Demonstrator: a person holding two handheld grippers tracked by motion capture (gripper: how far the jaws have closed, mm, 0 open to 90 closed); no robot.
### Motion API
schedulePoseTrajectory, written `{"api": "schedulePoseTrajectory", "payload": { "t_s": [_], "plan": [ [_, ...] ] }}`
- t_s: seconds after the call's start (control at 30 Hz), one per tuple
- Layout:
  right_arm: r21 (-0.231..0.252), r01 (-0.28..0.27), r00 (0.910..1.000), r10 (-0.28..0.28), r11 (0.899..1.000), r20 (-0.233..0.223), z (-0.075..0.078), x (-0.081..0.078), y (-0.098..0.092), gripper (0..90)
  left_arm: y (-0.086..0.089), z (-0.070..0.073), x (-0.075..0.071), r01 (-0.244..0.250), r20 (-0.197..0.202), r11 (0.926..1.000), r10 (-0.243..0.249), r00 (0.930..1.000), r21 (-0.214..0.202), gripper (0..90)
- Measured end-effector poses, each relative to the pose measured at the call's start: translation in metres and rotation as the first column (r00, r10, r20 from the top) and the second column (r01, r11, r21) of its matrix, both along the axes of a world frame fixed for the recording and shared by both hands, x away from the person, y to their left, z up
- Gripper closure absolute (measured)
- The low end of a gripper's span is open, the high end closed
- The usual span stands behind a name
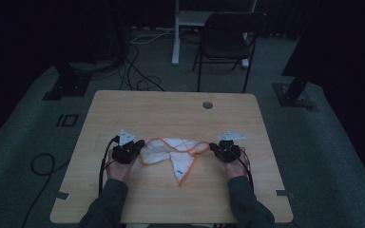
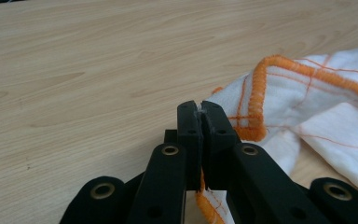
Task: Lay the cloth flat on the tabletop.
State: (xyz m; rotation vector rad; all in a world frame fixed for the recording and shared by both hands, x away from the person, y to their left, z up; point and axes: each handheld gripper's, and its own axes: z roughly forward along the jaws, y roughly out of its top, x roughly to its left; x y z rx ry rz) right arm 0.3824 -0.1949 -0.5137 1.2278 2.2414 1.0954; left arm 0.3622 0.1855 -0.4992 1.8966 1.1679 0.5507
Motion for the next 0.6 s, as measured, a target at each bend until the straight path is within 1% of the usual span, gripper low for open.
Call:
{"api": "schedulePoseTrajectory", "payload": {
  "t_s": [0.1, 0.13, 0.17, 0.2, 0.23, 0.27, 0.4, 0.47, 0.6],
  "plan": [
    [0.0, 0.009, 0.9999, -0.009, 1.0, -0.011, -0.002, 0.003, -0.001, 88.5, 0.0, -0.002, 0.004, -0.013, -0.006, 0.9999, 0.013, 0.9999, -0.002, 88.1],
    [-0.001, 0.011, 0.9999, -0.011, 1.0, -0.012, -0.002, 0.003, -0.001, 88.5, 0.0, -0.004, 0.008, -0.024, -0.011, 0.9997, 0.024, 0.9996, -0.001, 88.1],
    [-0.001, 0.011, 0.9999, -0.011, 1.0, -0.012, -0.002, 0.003, -0.001, 88.5, 0.0, -0.004, 0.008, -0.024, -0.011, 0.9997, 0.024, 0.9996, -0.001, 88.1],
    [-0.005, 0.018, 0.9997, -0.018, 1.0, -0.019, -0.004, 0.005, -0.001, 88.6, 0.0, -0.007, 0.013, -0.036, -0.024, 0.9993, 0.036, 0.9991, -0.004, 88.1],
    [-0.008, 0.023, 0.9995, -0.023, 1.0, -0.023, -0.004, 0.007, -0.001, 88.6, 0.0, -0.007, 0.013, -0.036, -0.024, 0.9993, 0.036, 0.9991, -0.004, 88.1],
    [-0.009, 0.025, 0.9994, -0.025, 1.0, -0.025, -0.005, 0.008, -0.002, 88.5, 0.001, -0.009, 0.017, -0.046, -0.032, 0.999, 0.046, 0.9985, -0.003, 88.1],
    [-0.008, 0.039, 0.9986, -0.039, 0.999, -0.037, -0.006, 0.013, -0.004, 88.6, 0.004, -0.013, 0.022, -0.063, -0.044, 0.998, 0.063, 0.9971, -0.006, 88.1],
    [-0.006, 0.043, 0.9984, -0.043, 0.999, -0.037, -0.006, 0.015, -0.005, 88.6, 0.004, -0.015, 0.025, -0.072, -0.05, 0.9974, 0.071, 0.9962, -0.013, 88.2],
    [-0.005, 0.053, 0.9979, -0.054, 0.999, -0.036, -0.005, 0.02, -0.002, 88.6, 0.003, -0.016, 0.029, -0.086, -0.058, 0.9962, 0.085, 0.9946, -0.012, 88.1]
  ]
}}
